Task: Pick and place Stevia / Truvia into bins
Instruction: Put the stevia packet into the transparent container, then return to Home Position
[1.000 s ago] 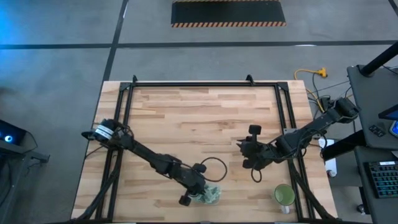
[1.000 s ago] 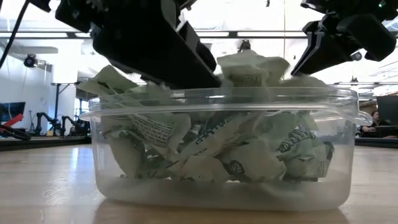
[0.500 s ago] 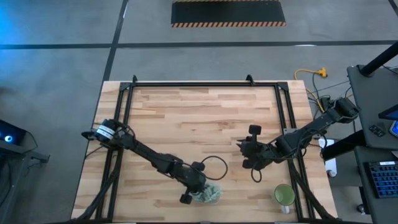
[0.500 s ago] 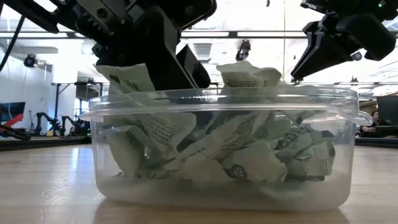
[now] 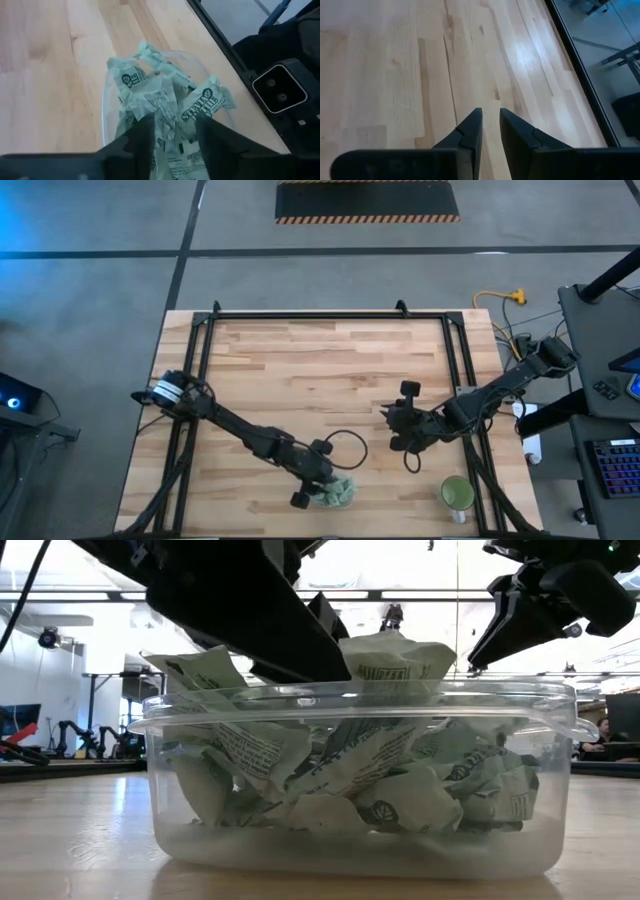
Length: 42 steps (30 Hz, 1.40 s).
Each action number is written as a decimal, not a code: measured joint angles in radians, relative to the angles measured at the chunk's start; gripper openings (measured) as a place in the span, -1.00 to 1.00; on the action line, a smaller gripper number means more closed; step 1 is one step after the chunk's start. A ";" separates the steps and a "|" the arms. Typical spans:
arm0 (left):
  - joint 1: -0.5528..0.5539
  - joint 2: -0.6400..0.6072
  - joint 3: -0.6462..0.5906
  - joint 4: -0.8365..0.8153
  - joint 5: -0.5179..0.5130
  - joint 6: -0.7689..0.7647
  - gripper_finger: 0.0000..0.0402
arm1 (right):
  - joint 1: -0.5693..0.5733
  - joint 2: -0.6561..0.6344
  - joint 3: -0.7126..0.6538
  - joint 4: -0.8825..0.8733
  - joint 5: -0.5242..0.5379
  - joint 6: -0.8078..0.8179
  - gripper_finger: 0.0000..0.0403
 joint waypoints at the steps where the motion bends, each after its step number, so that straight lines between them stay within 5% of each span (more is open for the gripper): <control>1: 0.000 -0.006 0.000 -0.005 0.000 -0.001 -0.34 | 0.000 0.000 0.000 0.000 0.000 0.000 -0.72; 9: 0.000 -0.153 -0.008 -0.099 -0.050 0.021 -0.12 | 0.000 0.000 0.000 0.039 0.000 -0.017 -0.72; 14: -0.036 -0.238 -0.017 -0.086 -0.047 0.086 -0.11 | 0.000 0.000 0.000 0.185 0.000 -0.167 -0.71; 20: -0.036 -0.341 -0.077 -0.088 -0.059 0.305 -0.11 | 0.000 0.000 0.000 0.269 -0.009 -0.271 -0.68; 22: -0.033 -0.378 -0.120 -0.067 -0.161 0.320 -0.11 | 0.000 -0.005 0.000 0.275 -0.035 -0.289 -0.69; 27: -0.023 -0.509 -0.324 0.135 -0.593 0.298 -0.11 | -0.004 -0.042 -0.022 0.408 -0.214 -0.411 -0.72; 29: -0.004 -0.566 -0.434 0.313 -0.654 0.322 -0.11 | -0.020 -0.078 -0.066 0.529 -0.281 -0.489 -0.73; 34: 0.081 -0.734 -0.695 0.679 -0.541 0.329 -0.11 | -0.137 -0.201 -0.204 0.762 -0.520 -0.580 -0.73; 42: 0.206 -0.953 -0.892 0.737 -0.404 0.269 -0.11 | -0.441 -0.448 -0.366 0.815 -0.879 -0.521 -0.73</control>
